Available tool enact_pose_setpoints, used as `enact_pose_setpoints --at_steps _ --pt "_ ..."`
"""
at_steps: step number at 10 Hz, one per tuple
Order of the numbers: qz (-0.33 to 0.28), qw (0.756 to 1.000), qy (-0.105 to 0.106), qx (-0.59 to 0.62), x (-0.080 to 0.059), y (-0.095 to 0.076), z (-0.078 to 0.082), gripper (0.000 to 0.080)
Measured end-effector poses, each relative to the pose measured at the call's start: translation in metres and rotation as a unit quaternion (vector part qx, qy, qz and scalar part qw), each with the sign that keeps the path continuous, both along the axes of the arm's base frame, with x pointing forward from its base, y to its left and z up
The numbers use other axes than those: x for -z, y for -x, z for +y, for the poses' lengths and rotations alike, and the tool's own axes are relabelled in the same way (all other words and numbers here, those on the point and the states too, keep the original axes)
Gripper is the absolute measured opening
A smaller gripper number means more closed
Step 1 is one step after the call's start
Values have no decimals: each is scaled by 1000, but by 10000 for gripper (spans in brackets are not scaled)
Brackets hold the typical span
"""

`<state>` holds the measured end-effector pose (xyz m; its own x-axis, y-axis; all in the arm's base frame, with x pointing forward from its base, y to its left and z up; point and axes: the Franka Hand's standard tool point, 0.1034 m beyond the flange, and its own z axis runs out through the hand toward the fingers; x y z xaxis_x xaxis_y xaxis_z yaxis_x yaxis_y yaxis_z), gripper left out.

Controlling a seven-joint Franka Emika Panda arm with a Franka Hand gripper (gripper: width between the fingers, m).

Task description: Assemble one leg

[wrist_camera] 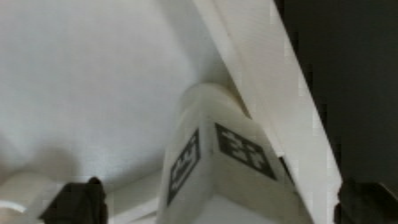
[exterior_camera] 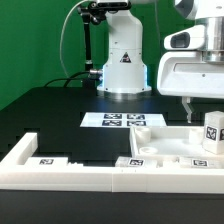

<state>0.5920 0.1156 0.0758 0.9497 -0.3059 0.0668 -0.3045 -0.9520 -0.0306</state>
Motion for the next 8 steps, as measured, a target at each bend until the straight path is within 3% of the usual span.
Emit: enact_pose_setpoints --at_steps 2,6,7,8 --pt "1 992 19 -122 -1 1 4 649" --pt "2 954 36 -299 -1 0 -3 649" --pt "2 940 42 -340 -1 -1 -4 529" --pt "2 933 44 -358 -2 -1 -5 529"
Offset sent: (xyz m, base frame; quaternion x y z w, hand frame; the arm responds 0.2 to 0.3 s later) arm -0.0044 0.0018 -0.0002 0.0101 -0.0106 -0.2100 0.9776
